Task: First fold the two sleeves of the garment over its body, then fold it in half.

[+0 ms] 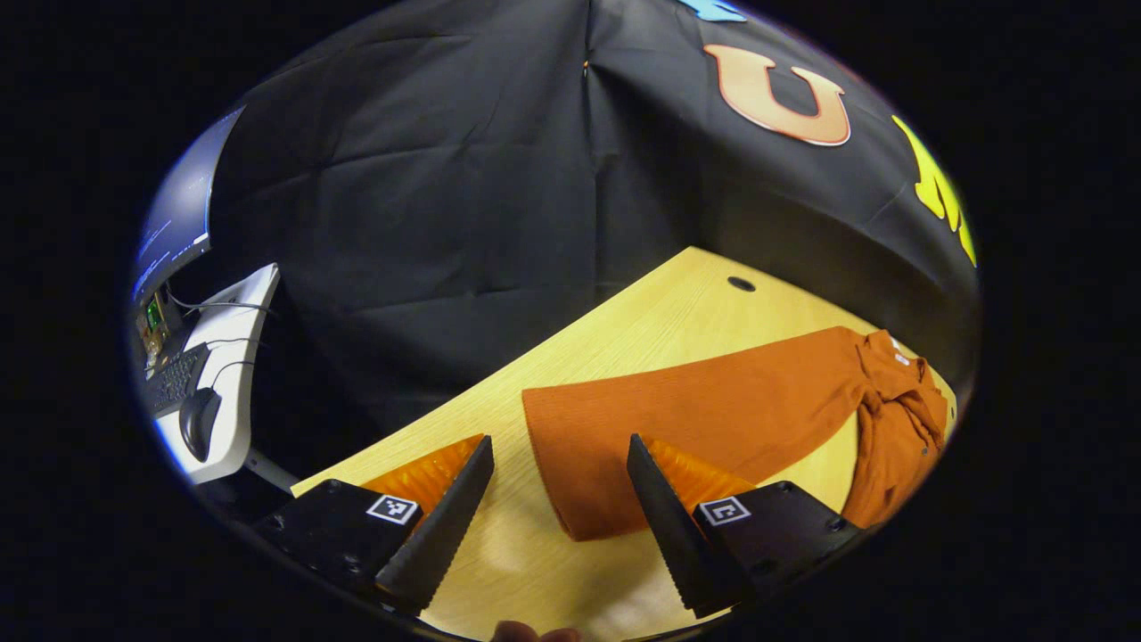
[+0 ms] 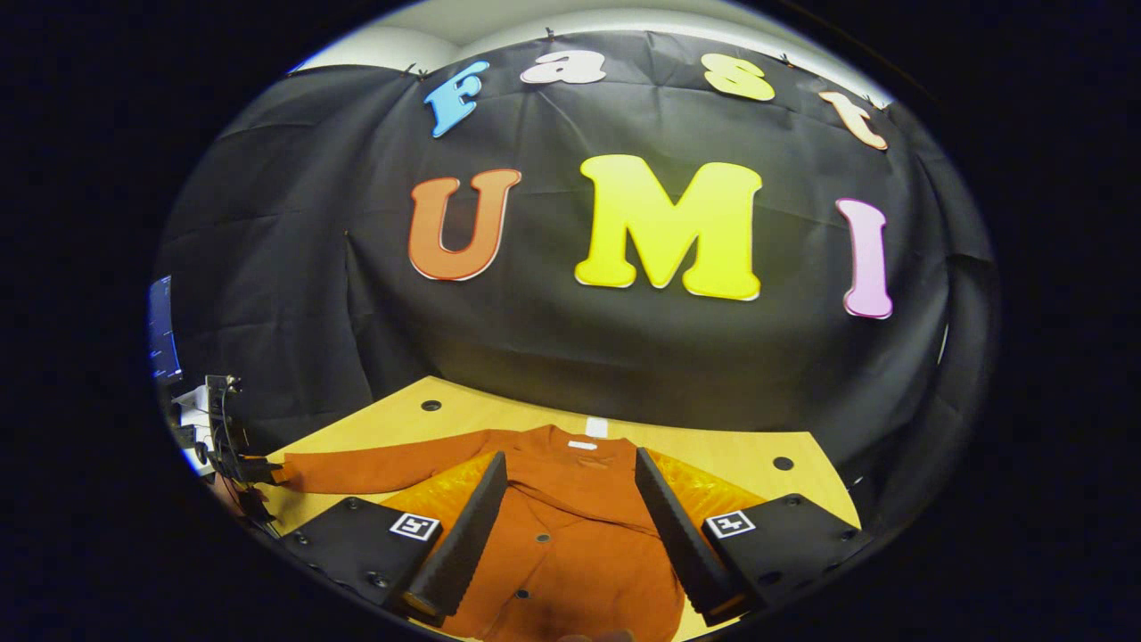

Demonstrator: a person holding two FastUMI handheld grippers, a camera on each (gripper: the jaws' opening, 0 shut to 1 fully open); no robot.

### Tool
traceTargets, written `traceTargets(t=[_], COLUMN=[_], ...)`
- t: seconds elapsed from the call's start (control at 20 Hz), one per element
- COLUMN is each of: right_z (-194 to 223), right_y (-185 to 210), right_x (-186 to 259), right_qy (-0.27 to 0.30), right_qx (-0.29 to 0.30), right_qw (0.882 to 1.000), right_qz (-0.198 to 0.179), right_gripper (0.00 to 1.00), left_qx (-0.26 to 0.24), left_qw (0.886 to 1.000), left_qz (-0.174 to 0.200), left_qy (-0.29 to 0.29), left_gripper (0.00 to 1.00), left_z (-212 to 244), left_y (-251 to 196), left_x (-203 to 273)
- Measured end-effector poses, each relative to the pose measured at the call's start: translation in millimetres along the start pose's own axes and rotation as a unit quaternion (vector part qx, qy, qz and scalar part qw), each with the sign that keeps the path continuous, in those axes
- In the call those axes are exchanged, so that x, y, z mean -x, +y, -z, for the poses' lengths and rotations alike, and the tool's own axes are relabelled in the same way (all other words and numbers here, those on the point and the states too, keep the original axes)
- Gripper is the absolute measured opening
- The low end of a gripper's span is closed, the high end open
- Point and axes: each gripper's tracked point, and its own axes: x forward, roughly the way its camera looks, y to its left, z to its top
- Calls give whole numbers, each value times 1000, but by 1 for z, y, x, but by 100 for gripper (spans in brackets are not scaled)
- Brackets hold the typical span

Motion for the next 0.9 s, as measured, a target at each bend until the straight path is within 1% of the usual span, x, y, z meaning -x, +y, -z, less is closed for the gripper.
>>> traceTargets(t=[0.1,0.15,0.25,0.35,0.4,0.45,0.5,0.6,0.65,0.7,0.75,0.8,0.85,0.9], right_z=[-1,-1,2,7,9,11,12,13,12,12,12,13,16,18], right_y=[-14,-20,-27,-30,-31,-32,-33,-38,-40,-45,-49,-51,-53,-55], right_x=[8,11,17,20,22,24,26,28,28,31,33,35,36,37], right_qy=[0,0,4,13,16,18,21,23,22,21,20,20,22,23], right_qx=[-1,-2,-12,-24,-29,-32,-32,-32,-34,-36,-36,-39,-44,-47], right_qw=[1000,1000,999,999,998,998,998,998,998,997,997,997,997,996], right_qz=[17,25,38,43,45,47,48,51,54,58,61,64,66,67], right_gripper=[92,92,92,92,92,92,92,91,92,92,92,92,92,92], left_qx=[2,-7,-21,-14,-14,-16,-16,-14,-12,7,34,65,105,130], left_qw=[1000,1000,1000,999,1000,1000,1000,1000,1000,1000,999,997,993,990], left_qz=[-6,-7,-21,-30,-24,-19,-11,-8,-5,8,25,39,52,63], left_qy=[9,2,6,7,7,6,4,2,0,6,14,21,17,10], left_gripper=[98,99,100,94,86,82,57,23,7,4,3,3,3,3], left_z=[6,5,7,10,10,7,6,7,5,5,4,-1,-11,-25], left_y=[-1,0,-4,-6,-10,-17,-23,-26,-22,-23,-26,-29,-26,-25], left_x=[-8,-10,-11,-10,-11,-14,-12,-17,-15,-15,-14,-13,-11,-10])
